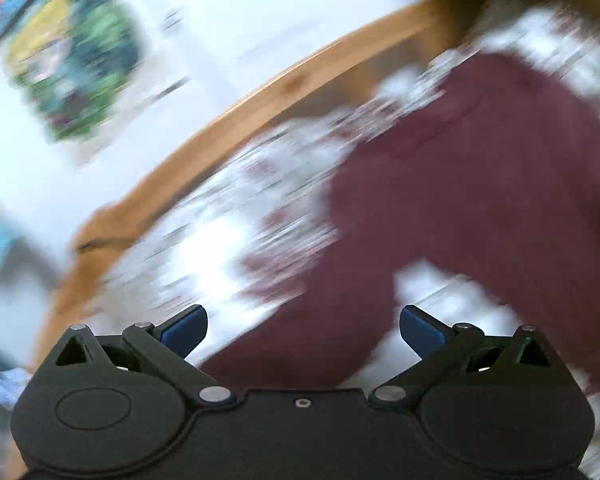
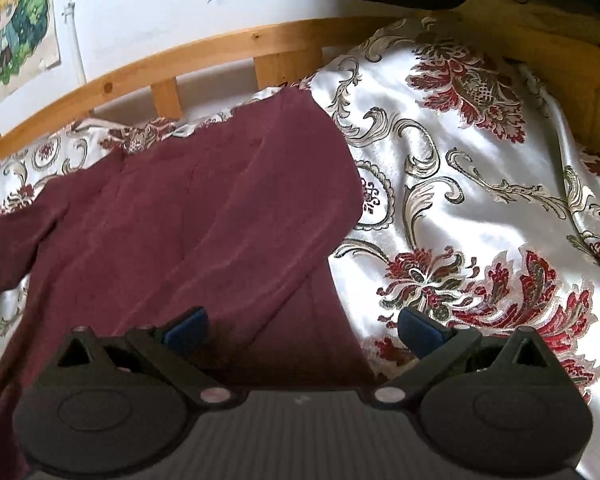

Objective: Fold small clothes

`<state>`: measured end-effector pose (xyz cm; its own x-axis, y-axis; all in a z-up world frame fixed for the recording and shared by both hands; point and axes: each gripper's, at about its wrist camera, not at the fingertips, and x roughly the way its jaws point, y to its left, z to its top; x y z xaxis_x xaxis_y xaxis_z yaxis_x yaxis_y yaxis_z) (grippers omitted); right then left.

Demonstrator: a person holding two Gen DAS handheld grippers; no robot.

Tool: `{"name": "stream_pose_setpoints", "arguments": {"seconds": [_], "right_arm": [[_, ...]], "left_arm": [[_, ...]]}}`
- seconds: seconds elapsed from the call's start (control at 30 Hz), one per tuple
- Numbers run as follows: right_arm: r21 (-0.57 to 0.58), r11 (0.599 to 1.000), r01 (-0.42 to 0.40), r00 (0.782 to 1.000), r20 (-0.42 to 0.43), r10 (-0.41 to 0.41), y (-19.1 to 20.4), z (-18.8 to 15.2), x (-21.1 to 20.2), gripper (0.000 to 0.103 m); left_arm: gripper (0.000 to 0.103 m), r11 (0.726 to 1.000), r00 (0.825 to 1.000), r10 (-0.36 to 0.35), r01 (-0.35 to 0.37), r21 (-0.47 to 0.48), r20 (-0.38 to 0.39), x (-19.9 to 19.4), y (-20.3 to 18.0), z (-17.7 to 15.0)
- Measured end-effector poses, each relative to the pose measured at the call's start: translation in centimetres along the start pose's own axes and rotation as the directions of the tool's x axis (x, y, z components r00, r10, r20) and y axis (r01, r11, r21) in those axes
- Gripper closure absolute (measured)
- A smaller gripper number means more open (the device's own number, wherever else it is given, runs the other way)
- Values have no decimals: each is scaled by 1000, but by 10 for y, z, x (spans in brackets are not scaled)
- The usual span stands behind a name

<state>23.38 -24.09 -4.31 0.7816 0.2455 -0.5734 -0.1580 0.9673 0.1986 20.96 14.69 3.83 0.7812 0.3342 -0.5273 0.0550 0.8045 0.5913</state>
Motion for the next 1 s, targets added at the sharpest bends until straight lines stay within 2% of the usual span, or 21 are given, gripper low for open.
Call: {"name": "stream_pose_setpoints", "arguments": {"seconds": [0.03, 0.13, 0.27, 0.33, 0.37, 0.47, 0.53, 0.63, 0.67, 0.7, 0.73, 0.77, 0.8, 0.83, 0.9, 1.0], "right_arm": [[8, 1000, -5, 1000, 3, 4, -1, 1, 0, 0], [25, 999, -21, 1000, 12, 21, -1, 5, 1, 0], [9, 999, -37, 999, 11, 37, 7, 3, 4, 0], [-15, 999, -38, 999, 5, 38, 12, 1, 6, 0], [-29, 999, -36, 999, 4, 36, 14, 0, 6, 0], [-60, 998, -15, 1000, 11, 15, 18, -3, 4, 0], [-61, 998, -4, 1000, 15, 5, 18, -3, 3, 0], [-45, 999, -1, 1000, 11, 2, 16, -4, 4, 0], [-45, 999, 0, 1000, 9, 0, 15, -4, 4, 0], [-47, 999, 1, 1000, 9, -1, 16, -4, 4, 0], [-50, 999, 1, 1000, 10, 0, 17, -5, 4, 0], [-54, 999, -1, 1000, 11, 2, 17, -5, 4, 0], [-57, 998, -5, 1000, 13, 5, 18, -5, 3, 0], [-59, 998, -8, 1000, 15, 9, 18, -5, 3, 0], [-62, 998, -12, 1000, 20, 13, 19, -5, 2, 0], [-62, 998, -12, 1000, 26, 14, 20, -4, 0, 0]], "left_arm": [[1, 999, 998, 52, -52, -13, -25, 0, 15, -11], [1, 991, 992, 105, -110, -74, -70, -5, 48, -41], [2, 969, 987, 88, -117, -216, -137, 0, 76, -69], [7, 951, 986, 76, -115, -286, -146, 5, 82, -80], [10, 937, 986, 84, -129, -325, -147, 10, 86, -84], [26, 862, 970, 148, -221, -455, -191, 22, 98, -93], [36, 818, 971, 132, -221, -530, -201, 26, 107, -98], [37, 784, 975, 96, -198, -589, -200, 31, 113, -102], [39, 779, 976, 94, -195, -596, -198, 30, 114, -104], [50, 772, 976, 97, -198, -603, -196, 30, 115, -105], [66, 766, 975, 105, -206, -609, -197, 29, 116, -105], [74, 762, 973, 111, -213, -611, -201, 30, 117, -106], [86, 763, 974, 113, -212, -610, -196, 28, 118, -105], [91, 768, 977, 109, -200, -609, -183, 28, 119, -104], [93, 791, 979, 127, -196, -580, -158, 21, 115, -98], [94, 820, 983, 155, -185, -541, -100, 6, 107, -83]]}}
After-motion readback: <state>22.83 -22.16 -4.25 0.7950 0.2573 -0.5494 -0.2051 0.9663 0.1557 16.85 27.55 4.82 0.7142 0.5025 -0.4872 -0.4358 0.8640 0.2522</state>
